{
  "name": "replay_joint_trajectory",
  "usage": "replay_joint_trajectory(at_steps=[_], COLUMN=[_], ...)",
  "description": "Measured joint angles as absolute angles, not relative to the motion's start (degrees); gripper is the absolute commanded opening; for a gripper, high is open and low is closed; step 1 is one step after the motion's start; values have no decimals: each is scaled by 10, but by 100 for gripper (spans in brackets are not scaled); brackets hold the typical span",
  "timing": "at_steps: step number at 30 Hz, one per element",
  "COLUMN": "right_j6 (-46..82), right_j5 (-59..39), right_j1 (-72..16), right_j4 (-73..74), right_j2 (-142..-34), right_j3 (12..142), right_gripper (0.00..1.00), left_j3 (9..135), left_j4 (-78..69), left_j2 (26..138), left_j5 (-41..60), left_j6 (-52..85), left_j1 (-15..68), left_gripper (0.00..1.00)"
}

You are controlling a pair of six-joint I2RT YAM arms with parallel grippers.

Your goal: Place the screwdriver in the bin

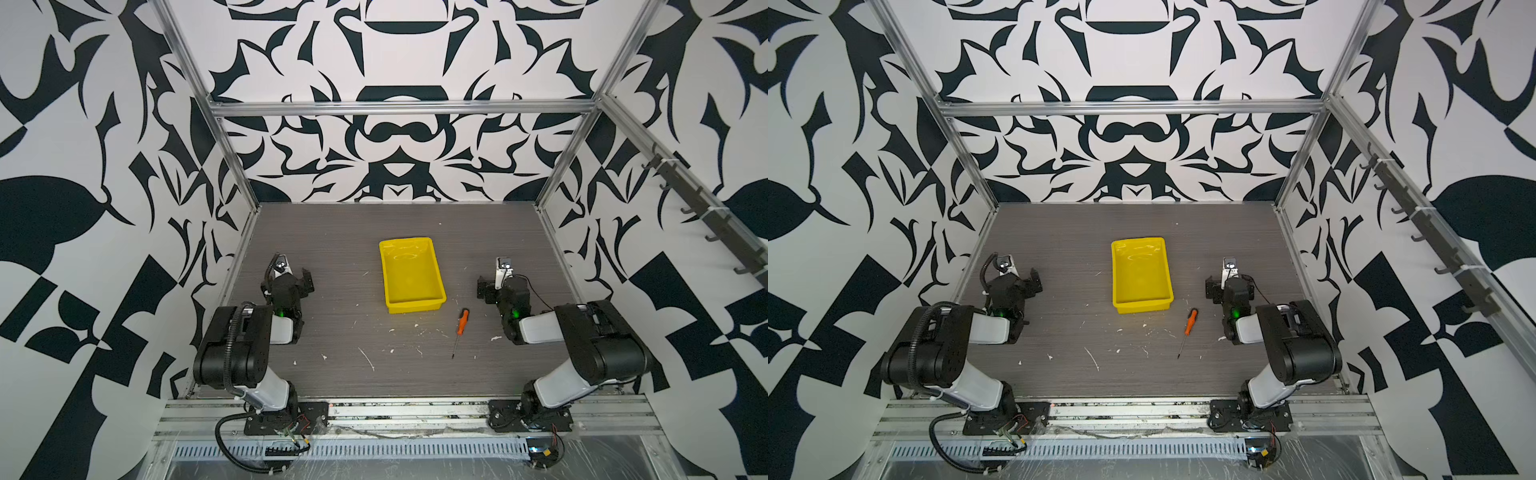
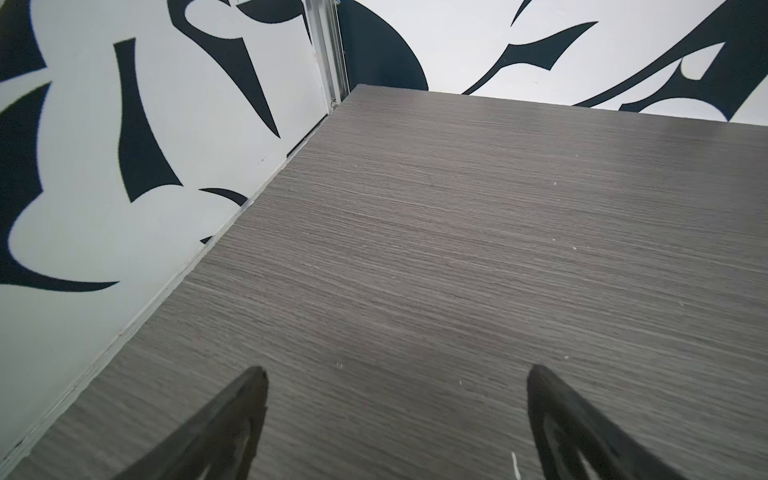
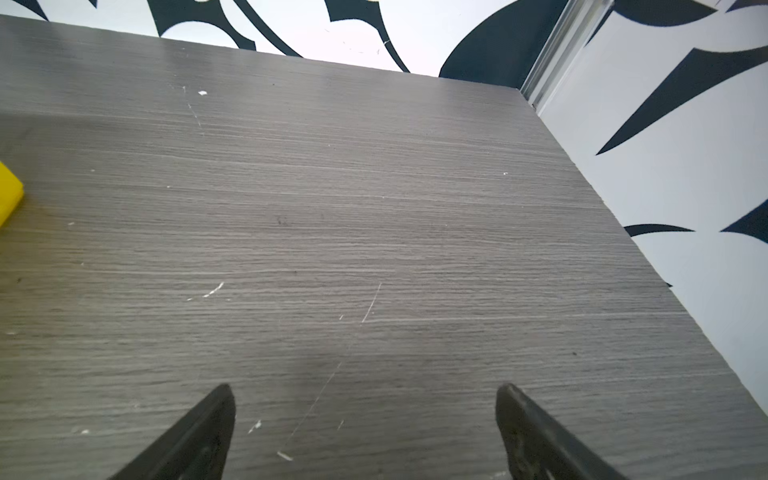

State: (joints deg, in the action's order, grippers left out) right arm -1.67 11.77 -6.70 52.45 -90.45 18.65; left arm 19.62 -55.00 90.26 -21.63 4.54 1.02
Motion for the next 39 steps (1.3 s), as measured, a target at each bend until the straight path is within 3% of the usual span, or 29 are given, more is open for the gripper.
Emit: replay_joint_trajectory(at_steps=[33, 39], right_j6=[-17, -15], right_j5=[118, 145], right_j1=[-69, -95], right_j4=[538, 489], right_j2=[-902, -798], right_j3=[179, 154], right_gripper=[100, 100], left_j3=[189, 178], left_j4=[-561, -544], left_j2=[896, 848], left_j5=[-193, -184], left_j6=[43, 41], left_j1=[10, 10], left_gripper=[100, 100])
